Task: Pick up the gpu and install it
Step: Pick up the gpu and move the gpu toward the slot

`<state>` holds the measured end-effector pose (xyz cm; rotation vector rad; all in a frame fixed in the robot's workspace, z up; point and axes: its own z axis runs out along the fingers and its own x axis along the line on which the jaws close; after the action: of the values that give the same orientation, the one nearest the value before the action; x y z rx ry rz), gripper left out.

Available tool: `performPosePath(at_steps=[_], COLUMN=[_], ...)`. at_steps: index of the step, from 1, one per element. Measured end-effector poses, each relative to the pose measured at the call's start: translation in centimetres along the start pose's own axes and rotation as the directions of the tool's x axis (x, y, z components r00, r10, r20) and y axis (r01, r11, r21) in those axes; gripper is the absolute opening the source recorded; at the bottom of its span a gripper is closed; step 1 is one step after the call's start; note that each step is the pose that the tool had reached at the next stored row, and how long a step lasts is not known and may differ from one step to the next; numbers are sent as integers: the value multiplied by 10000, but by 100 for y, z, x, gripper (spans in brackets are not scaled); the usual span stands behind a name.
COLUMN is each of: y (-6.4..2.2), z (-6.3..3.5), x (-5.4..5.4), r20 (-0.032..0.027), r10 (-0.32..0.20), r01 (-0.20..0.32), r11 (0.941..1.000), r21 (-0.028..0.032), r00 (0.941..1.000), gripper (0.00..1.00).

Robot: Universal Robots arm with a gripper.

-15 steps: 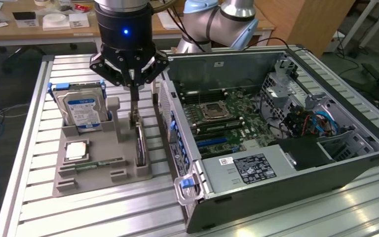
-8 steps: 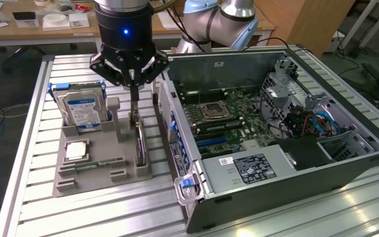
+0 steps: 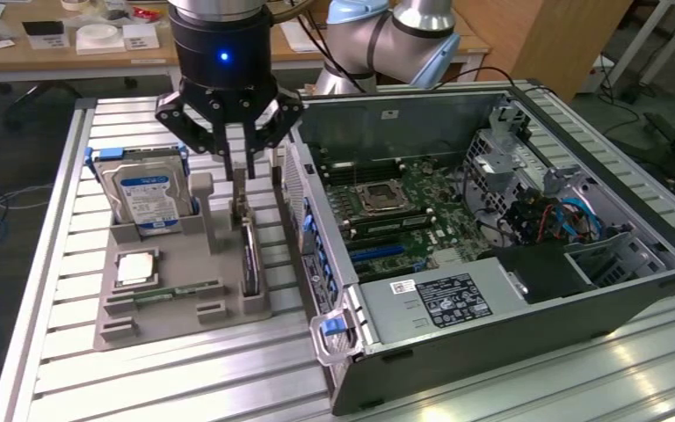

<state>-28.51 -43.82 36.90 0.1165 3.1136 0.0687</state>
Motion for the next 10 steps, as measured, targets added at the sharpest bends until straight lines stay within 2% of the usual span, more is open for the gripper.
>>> performPosePath(at_steps=[2,4,5,10], y=[0,0,0,-1], z=[0,0,0,11], x=[0,0,0,1], r20=[0,0,0,1], r10=[0,0,0,0], r01=[0,0,0,0], r11=[10000,10000,10000,10000], r21=[0,0,0,-1], r00=[10000,10000,10000,10000], gripper=[35,35,42,42])
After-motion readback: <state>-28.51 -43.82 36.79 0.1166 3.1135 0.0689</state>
